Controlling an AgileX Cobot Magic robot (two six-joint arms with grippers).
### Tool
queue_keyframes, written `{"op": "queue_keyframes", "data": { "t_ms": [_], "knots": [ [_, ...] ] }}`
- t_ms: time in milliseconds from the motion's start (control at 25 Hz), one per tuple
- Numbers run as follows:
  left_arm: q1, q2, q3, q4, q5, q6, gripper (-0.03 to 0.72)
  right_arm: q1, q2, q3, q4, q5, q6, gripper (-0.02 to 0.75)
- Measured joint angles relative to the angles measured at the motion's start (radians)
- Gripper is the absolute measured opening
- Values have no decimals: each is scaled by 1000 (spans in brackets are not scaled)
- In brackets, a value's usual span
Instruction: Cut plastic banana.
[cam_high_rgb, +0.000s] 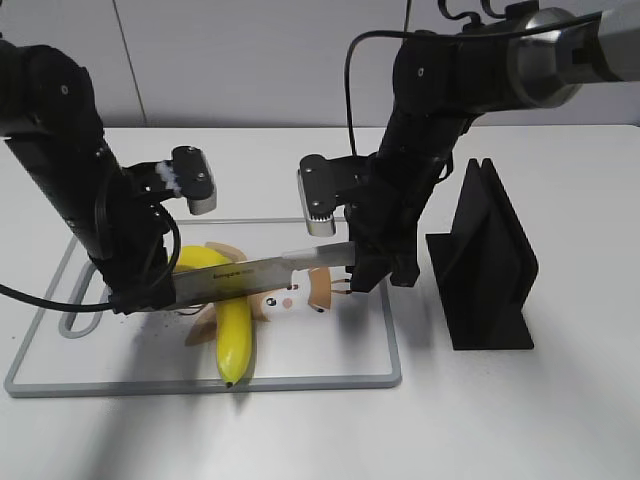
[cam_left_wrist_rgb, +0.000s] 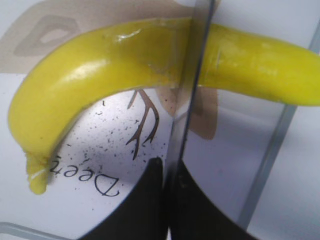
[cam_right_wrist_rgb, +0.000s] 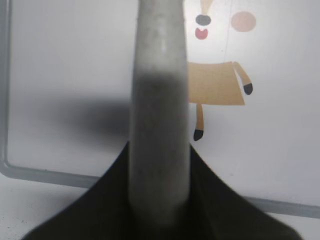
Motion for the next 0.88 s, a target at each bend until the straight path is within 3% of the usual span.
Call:
{"op": "queue_keyframes", "data": {
  "t_ms": [480, 880],
  "knots": [
    [0, -12, -12, 2, 23, 0, -3, 2, -51, 7, 0, -1, 3, 195],
    [-3, -259, -43, 14, 141, -6, -3, 3, -256, 9, 12, 67, 11, 195]
  ]
}}
